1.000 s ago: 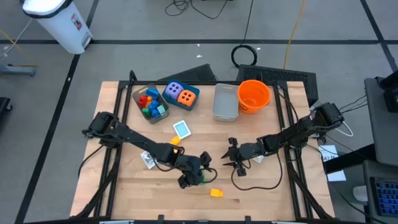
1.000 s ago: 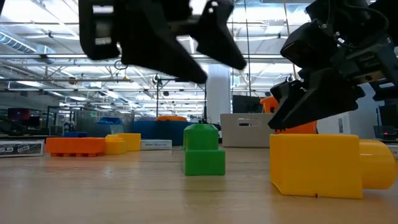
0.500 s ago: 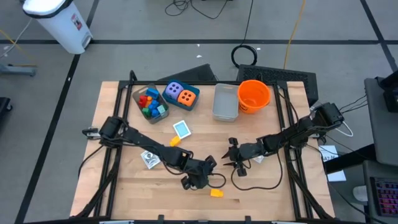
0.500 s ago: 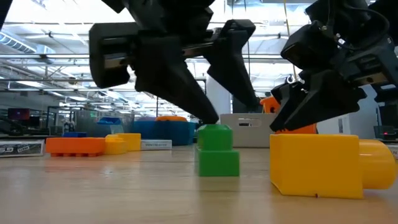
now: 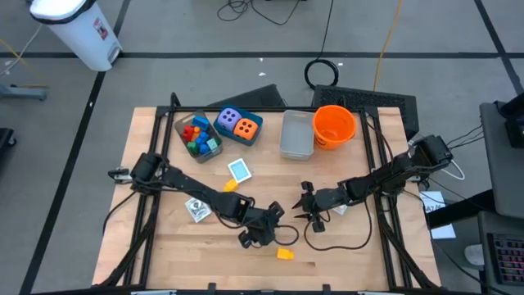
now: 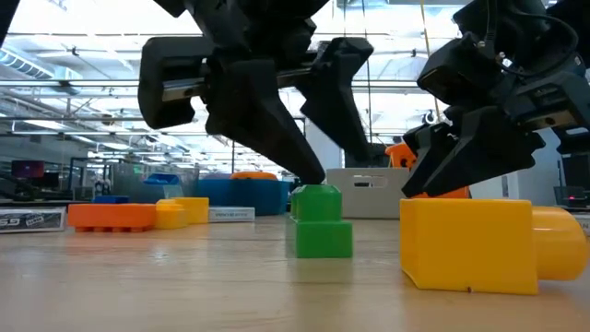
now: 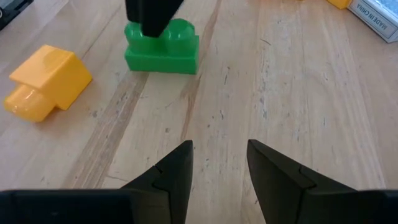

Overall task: Pick & Place Toys
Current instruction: Put the green game piece into the black bin

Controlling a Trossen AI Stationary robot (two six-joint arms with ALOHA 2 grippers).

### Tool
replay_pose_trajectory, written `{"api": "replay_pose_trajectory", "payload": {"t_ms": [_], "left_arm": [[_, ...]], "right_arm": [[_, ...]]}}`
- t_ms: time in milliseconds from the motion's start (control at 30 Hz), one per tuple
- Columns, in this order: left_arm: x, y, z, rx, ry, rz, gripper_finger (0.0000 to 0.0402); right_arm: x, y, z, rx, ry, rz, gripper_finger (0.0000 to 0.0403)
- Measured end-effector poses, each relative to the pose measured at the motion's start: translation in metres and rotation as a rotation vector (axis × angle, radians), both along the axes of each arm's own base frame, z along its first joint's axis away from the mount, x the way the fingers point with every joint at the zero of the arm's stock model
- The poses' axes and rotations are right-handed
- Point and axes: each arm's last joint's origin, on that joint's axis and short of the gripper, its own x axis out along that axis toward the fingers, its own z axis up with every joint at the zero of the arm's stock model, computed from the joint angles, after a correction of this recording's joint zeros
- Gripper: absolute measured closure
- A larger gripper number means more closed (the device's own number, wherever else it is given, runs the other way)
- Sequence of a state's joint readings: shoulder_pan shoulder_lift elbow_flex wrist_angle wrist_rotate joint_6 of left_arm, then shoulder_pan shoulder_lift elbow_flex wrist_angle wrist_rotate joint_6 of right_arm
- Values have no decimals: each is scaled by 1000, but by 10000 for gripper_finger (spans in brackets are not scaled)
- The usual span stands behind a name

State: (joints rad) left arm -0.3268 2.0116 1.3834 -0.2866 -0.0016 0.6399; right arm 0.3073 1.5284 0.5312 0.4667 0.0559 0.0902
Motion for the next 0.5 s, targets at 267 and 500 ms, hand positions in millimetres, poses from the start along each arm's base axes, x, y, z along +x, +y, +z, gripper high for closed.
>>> {"api": "replay_pose_trajectory", "payload": {"t_ms": [267, 500], "left_arm": [[1, 27, -2, -43, 95, 158, 170], [1, 56, -5, -20, 165, 321, 170]], "right_arm": [[0, 0, 0, 2, 1, -2, 259], [0, 0, 0, 3, 1, -1, 259]]}}
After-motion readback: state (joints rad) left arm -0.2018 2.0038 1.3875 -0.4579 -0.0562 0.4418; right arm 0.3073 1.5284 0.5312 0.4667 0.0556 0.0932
